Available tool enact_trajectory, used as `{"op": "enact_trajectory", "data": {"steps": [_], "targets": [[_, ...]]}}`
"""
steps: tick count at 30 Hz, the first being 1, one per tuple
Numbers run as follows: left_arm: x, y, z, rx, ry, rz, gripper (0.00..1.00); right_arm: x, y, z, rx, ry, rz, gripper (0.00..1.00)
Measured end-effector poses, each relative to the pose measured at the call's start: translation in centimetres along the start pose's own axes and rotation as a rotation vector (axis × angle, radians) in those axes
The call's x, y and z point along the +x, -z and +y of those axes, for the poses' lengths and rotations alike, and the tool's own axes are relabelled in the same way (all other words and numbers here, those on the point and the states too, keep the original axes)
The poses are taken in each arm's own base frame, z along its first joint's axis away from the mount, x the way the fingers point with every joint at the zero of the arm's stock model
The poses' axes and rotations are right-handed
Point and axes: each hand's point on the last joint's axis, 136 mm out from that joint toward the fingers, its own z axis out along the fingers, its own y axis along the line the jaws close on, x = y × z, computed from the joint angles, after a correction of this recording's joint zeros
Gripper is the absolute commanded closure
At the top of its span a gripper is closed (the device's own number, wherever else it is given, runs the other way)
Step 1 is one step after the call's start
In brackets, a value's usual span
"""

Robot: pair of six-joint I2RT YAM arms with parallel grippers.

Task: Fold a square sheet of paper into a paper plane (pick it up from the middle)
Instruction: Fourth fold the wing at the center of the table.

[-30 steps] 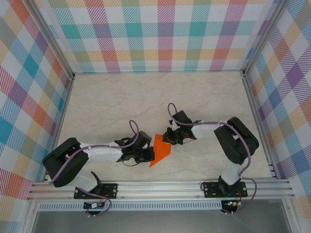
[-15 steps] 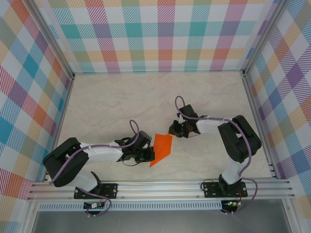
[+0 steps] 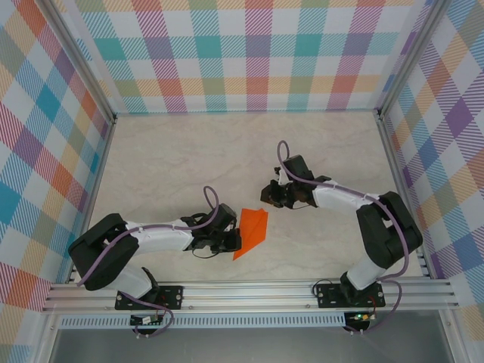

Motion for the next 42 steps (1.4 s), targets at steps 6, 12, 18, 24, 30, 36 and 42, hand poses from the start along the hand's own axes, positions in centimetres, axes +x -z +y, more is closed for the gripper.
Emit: {"op": "enact_trajectory", "data": {"steps": [6,12,18,24,30,36,42], "targets": [[0.0,0.0,0.0,-0.006,-0.001,0.000,0.96,6.8,-2.3,-0.1,0.006,0.002,0.156,0.89],[0.0,0.0,0.0,-0.004,-0.001,-0.001,0.96,10.4,-3.3,-0.4,0.016,-0.003,0.222,0.90],[0.0,0.0,0.0,-0.004,-0.002,-0.001,0.96,11.0,-4.2,0.2,0.003,0.005,0.233,0.91],[0.0,0.0,0.0,-0.004,-0.002,-0.001,0.96,11.7,-5.1,-0.1,0.017,0.000,0.256,0.92],[0.0,0.0,0.0,-0.004,-0.002,-0.001,0.97,12.3,-5.3,0.3,0.012,0.006,0.266,0.92],[0.0,0.0,0.0,-0.004,-0.002,-0.002,0.96,12.6,-6.0,-0.5,0.032,0.000,0.278,0.92],[0.0,0.0,0.0,-0.003,-0.001,-0.002,0.97,12.5,-6.1,-0.7,0.049,-0.004,0.277,0.92]]}}
